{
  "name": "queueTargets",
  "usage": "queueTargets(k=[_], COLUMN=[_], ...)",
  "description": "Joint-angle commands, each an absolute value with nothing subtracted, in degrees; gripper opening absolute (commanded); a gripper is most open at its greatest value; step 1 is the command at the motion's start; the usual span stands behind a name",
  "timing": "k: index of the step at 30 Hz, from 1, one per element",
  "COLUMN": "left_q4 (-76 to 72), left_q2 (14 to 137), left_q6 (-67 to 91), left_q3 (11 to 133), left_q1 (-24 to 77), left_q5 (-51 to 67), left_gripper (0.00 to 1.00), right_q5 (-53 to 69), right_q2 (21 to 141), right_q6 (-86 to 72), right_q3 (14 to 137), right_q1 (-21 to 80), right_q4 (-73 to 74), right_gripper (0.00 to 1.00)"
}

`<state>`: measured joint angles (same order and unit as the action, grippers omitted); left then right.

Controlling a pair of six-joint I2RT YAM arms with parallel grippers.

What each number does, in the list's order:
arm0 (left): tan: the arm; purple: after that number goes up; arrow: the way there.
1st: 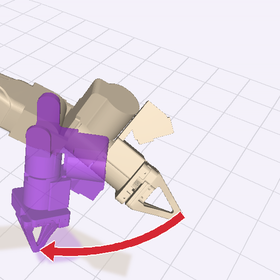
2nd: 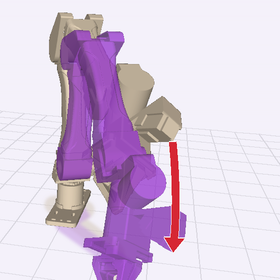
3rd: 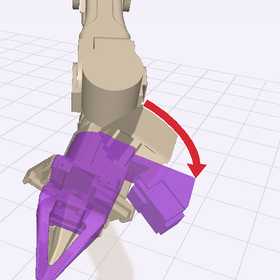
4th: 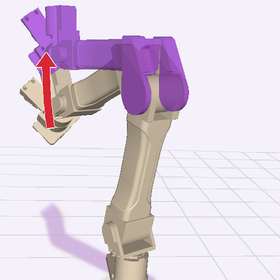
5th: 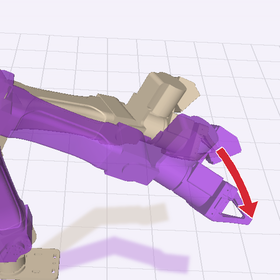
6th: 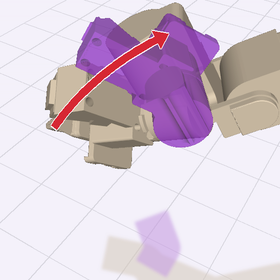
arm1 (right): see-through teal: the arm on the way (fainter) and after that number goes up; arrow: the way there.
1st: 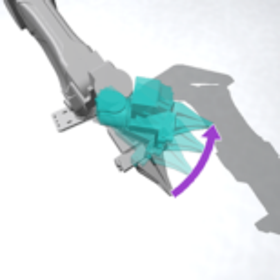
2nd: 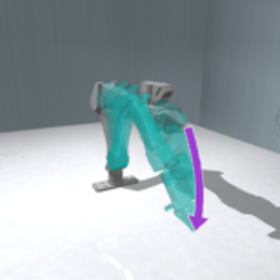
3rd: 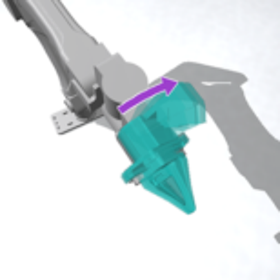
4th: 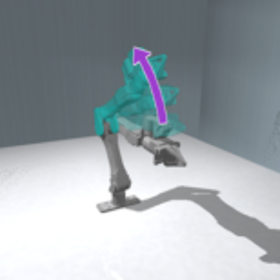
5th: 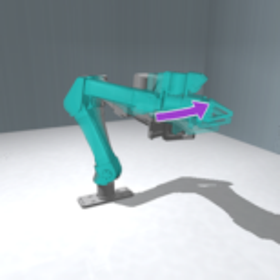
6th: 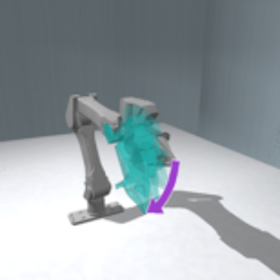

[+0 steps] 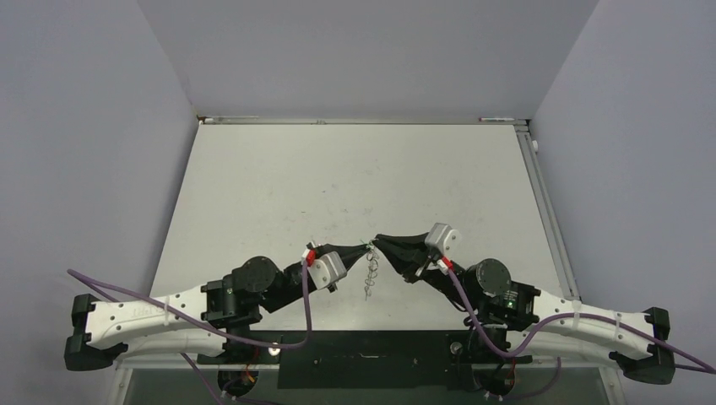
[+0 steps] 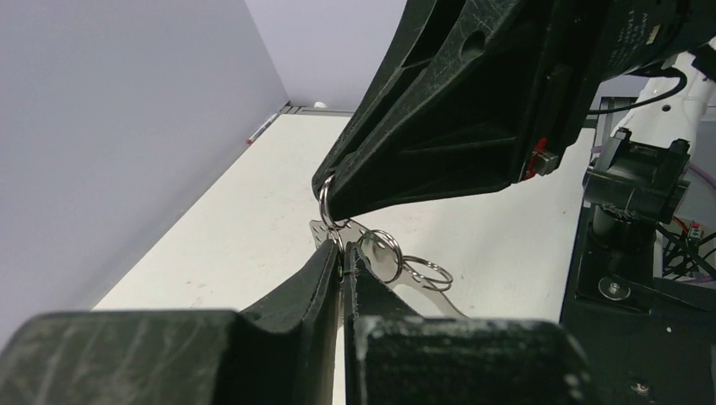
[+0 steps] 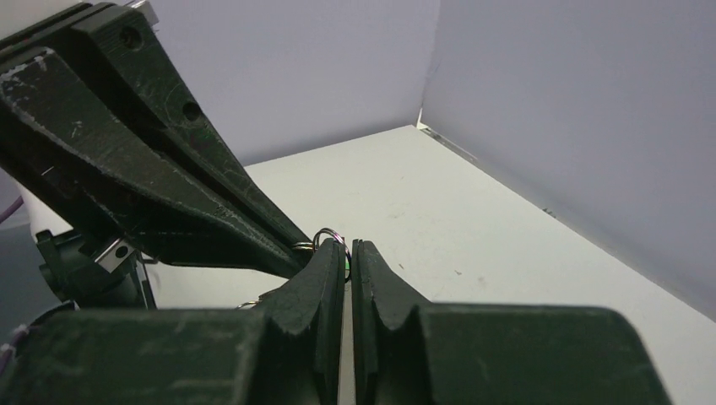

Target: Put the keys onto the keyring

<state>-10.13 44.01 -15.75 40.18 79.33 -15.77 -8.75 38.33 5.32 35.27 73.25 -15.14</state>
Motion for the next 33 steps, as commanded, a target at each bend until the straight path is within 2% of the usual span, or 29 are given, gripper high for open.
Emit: queueTargets(k=[1,14,28,33], left_q4=[-13.1,-13.9,-9.2,-9.4], left_q2=[44.9,53.1,61.2,60.2], left_q6=[-15.9,-23.3,-30.7,-30.8], left_q3=[39.6,42.4,48.5,48.1], left_q1=[80.2,81.9,83.4,83.4], left_q5=[-11.3,-17.2,-24.8,-26.2], left_gripper=[0.00,0.00,0.00,0.00], right_q5=[-18.1,-30.6,-40.4,-40.4], right_q2=[36.8,36.6,39.7,39.0], right_q6=[1.6,-4.4,-11.3,-11.2], right_q3=[34.2,29.6,33.7,34.5], right_q1=[73.1,73.1,73.5,73.5], right_q4=[-29.4,-41.2,-33.2,-30.5], right_gripper=[0.05,0.05,0.05,0.05])
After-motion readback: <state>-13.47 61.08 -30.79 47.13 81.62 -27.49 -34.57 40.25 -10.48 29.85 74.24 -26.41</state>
